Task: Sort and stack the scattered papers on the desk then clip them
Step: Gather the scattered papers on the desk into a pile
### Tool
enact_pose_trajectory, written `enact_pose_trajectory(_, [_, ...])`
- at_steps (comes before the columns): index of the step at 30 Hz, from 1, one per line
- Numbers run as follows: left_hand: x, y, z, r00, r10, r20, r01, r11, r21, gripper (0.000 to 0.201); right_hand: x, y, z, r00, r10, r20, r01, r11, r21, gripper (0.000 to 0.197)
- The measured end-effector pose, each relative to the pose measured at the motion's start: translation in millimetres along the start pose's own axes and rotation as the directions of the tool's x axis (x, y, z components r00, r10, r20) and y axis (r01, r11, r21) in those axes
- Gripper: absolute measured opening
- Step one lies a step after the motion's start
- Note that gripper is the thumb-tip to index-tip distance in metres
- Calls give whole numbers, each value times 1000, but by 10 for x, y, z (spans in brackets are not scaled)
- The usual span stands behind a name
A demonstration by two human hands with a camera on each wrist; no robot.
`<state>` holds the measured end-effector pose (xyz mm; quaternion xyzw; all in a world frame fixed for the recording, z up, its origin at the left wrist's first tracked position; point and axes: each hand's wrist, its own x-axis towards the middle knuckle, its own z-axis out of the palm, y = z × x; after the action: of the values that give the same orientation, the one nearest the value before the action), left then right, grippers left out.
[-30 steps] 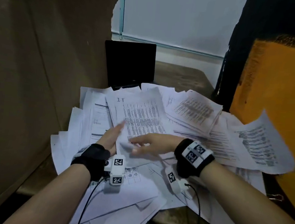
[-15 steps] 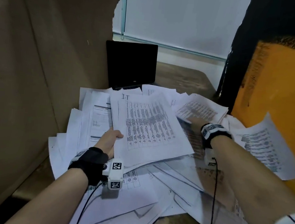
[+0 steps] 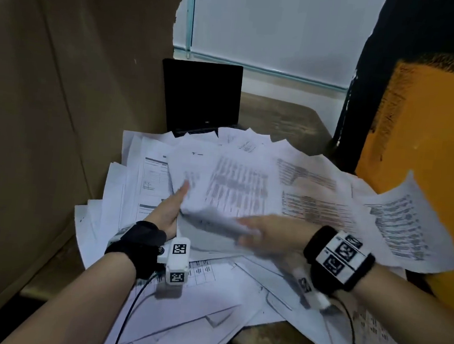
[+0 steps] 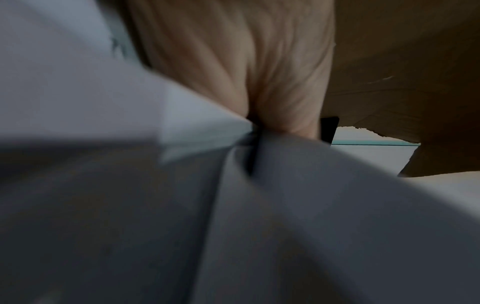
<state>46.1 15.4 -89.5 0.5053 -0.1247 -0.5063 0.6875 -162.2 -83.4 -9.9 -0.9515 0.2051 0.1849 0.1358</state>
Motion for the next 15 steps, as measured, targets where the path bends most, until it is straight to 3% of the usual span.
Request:
enact_pose_trajectory(1, [29,-25,-32,1000,-4,-4,4,1000,-9,55,-27,-46,30,995,14,101,-16,1000,18,65])
enact_pose_trajectory(2, [55,-42,-63,1000,-6,-29,6,1000,-6,48,-55,-48,24,992,63,114,-72,995,71,74])
enact_pose_trajectory(4, [66,-47,-92,998,-7,-62,7,1000,8,43,108,303,-11,967,247,-63,-216,927,308,77])
enact_pose_trajectory(5, [77,-45,-98,999,-3,-50,3,1000,4,45,206,511,-29,909,373,-185,-270,867,418,81])
enact_pose_trajectory(7, [57,-42,-65,999,15,-28,-15,1000,10,43,365,930,5,809,520,-273,-288,757,587,85])
enact_pose_trajectory(8, [30,-28,-43,999,17,-41,-17,1000,19,42,400,1072,41,789,569,-230,-274,663,697,76])
enact_pose_trajectory(10, [54,-28,-51,999,25,-40,-25,1000,-1,45,444,1163,108,827,544,-142,-143,447,883,48])
enact_pose_trajectory(12, [56,-31,-50,999,-5,-47,2,998,-60,47,463,1161,144,799,560,-219,-103,486,868,24])
enact_pose_trajectory(14, [107,-45,-102,997,18,-76,-21,999,-45,45,476,1213,72,708,585,-396,-113,647,754,11])
enact_pose_trajectory(15, [180,-64,-142,994,36,-100,-38,999,-17,48,422,1223,7,686,596,-417,-147,676,722,9])
